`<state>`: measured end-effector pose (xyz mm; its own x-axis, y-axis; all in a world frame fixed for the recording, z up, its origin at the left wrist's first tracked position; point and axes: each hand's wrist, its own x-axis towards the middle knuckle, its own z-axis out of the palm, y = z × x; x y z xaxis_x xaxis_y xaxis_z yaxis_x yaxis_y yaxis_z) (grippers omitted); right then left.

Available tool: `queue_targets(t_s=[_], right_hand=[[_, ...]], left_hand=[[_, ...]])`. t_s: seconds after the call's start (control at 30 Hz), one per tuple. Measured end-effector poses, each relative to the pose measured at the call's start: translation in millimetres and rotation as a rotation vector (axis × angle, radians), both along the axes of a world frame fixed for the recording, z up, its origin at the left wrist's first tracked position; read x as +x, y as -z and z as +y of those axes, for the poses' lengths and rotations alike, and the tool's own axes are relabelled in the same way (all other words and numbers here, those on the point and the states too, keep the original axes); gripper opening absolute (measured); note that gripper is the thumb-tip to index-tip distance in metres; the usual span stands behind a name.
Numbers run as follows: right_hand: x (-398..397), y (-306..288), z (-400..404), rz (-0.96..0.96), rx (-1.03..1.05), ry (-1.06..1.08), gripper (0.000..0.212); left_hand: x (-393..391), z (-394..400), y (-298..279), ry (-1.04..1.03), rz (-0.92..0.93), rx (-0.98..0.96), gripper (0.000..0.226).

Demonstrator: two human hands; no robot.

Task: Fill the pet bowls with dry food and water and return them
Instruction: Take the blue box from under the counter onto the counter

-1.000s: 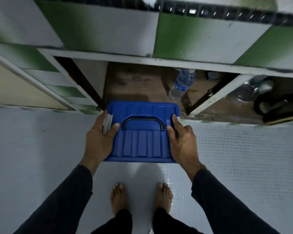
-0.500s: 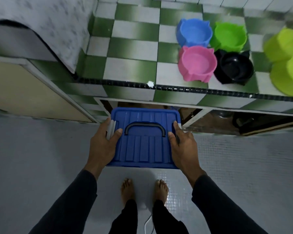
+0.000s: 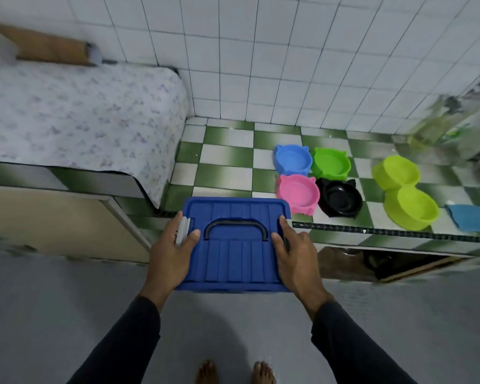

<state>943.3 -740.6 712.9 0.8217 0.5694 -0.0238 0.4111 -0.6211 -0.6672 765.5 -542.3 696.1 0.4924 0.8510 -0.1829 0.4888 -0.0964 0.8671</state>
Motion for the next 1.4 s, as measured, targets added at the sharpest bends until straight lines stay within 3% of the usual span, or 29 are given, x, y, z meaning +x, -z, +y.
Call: queue_targets(t_s=[0.3,0.63,1.4], right_hand=[[14,-48,47,-0.032,0.052,0.005,0.054],[28,-64,86,-0.050,0.053,0.038,0.053],[204,-14,209,-0.083,-0.027,-0.002,0.055]], left_hand=[[15,48,-49,0.033,-0.099,0.042,0.061],[39,91,-70,0.048,-0.069,0.105,0.063],[200,200,-35,0.035,0.066,0.179,0.067]])
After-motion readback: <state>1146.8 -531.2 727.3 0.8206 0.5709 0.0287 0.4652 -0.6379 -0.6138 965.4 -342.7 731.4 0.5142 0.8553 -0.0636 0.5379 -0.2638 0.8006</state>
